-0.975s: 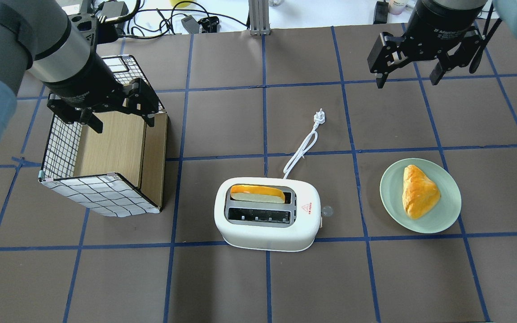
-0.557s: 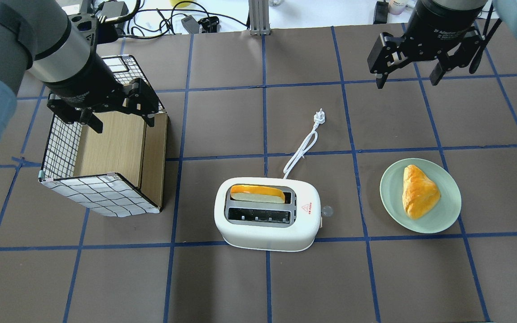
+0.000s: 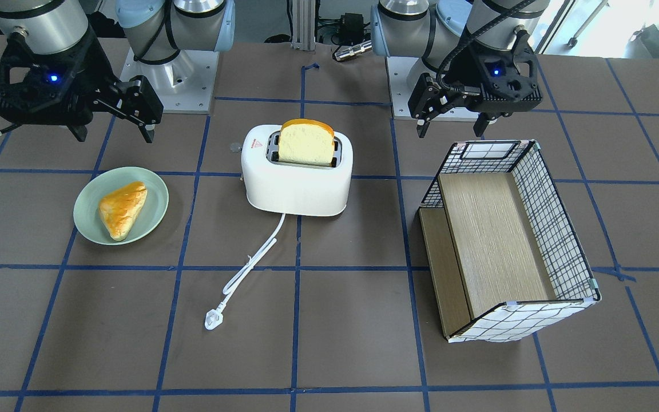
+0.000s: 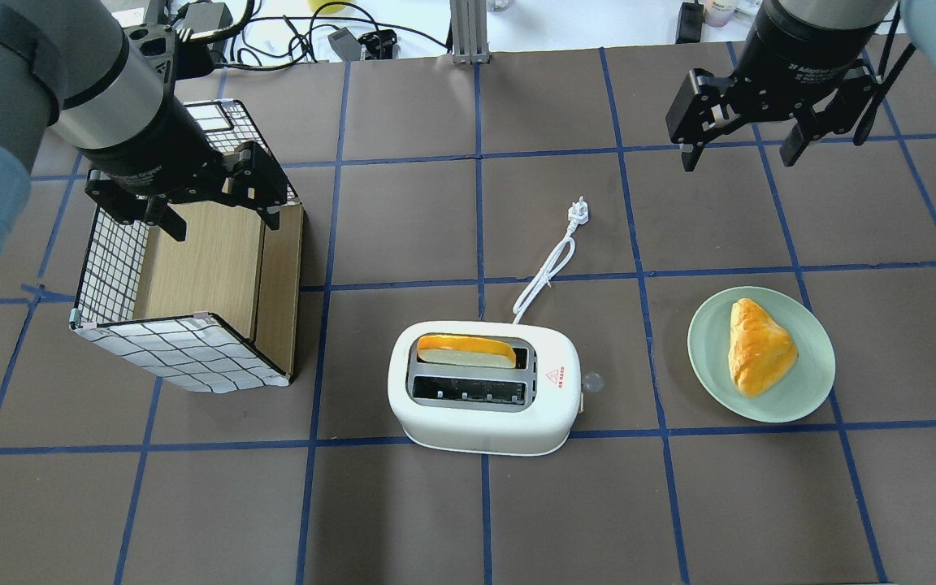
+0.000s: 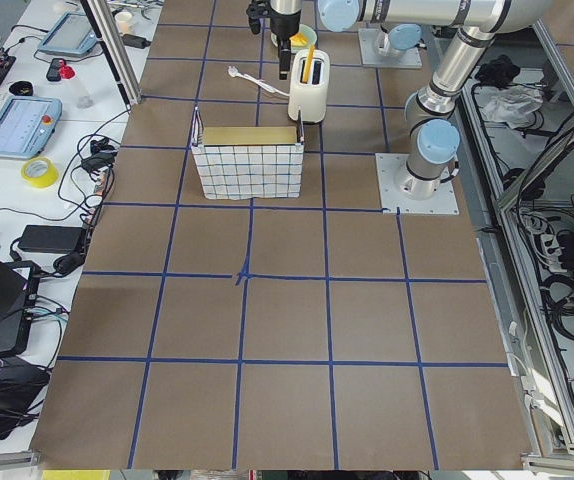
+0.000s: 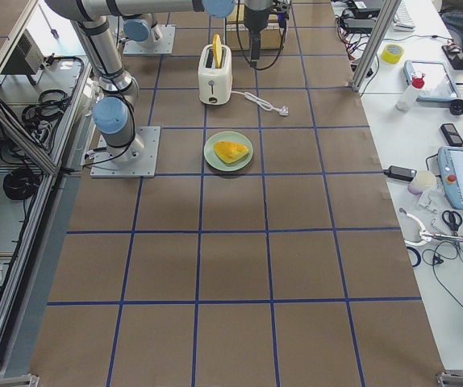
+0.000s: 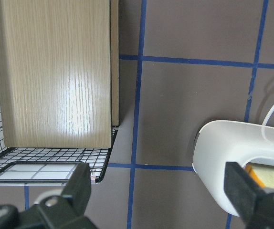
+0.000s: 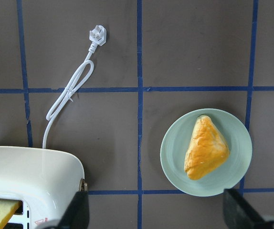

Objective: Press toaster with right arm

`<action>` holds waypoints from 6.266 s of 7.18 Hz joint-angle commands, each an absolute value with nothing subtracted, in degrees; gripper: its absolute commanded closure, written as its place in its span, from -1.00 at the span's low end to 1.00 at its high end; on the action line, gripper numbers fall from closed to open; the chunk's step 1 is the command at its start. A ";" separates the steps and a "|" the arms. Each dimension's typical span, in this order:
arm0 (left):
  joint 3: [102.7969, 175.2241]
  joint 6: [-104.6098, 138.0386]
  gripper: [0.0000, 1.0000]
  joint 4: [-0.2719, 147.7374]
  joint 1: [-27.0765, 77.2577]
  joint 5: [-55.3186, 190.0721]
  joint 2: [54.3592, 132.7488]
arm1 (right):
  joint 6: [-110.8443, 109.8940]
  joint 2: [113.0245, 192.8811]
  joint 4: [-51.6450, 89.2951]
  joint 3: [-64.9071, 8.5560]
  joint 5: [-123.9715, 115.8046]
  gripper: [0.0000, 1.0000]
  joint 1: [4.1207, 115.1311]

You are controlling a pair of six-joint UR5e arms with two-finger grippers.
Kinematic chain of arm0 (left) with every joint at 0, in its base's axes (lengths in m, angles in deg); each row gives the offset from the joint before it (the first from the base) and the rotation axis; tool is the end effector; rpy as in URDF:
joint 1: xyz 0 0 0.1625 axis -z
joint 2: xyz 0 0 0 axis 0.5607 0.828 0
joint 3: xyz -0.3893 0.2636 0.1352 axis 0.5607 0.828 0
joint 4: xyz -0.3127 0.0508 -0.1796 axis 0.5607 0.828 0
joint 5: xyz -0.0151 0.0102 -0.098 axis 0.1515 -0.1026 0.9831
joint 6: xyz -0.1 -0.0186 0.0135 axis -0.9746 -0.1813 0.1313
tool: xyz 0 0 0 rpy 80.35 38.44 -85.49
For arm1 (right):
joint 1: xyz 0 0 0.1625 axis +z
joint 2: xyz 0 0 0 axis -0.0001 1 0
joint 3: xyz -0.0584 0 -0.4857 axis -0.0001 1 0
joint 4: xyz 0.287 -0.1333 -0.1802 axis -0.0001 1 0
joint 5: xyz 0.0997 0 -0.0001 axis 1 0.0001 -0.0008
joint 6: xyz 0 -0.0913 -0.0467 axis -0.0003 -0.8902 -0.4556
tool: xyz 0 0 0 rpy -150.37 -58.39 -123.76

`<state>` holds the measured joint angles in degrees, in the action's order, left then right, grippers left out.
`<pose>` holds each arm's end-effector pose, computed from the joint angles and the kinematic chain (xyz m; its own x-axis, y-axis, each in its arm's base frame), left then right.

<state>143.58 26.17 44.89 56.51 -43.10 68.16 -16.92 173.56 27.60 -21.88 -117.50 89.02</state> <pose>-0.1394 -0.3926 0.5532 -0.9965 -0.0803 0.0229 -0.0813 0.9956 -0.0473 0.1252 -0.4353 0.5705 -0.9998 0.0179 0.0069 0.0180 0.9998 0.0118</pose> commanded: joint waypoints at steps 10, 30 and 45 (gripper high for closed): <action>143.58 26.17 -1.00 44.90 56.51 -43.10 68.16 | -8.36 187.12 52.41 -62.67 -97.79 1.00 88.76; 143.58 26.17 -1.00 44.90 56.51 -43.10 68.16 | -5.55 179.84 59.14 -65.26 -94.51 1.00 89.12; 143.58 26.17 -1.00 44.90 56.51 -43.10 68.16 | -10.71 177.19 42.04 -41.76 -115.26 1.00 89.20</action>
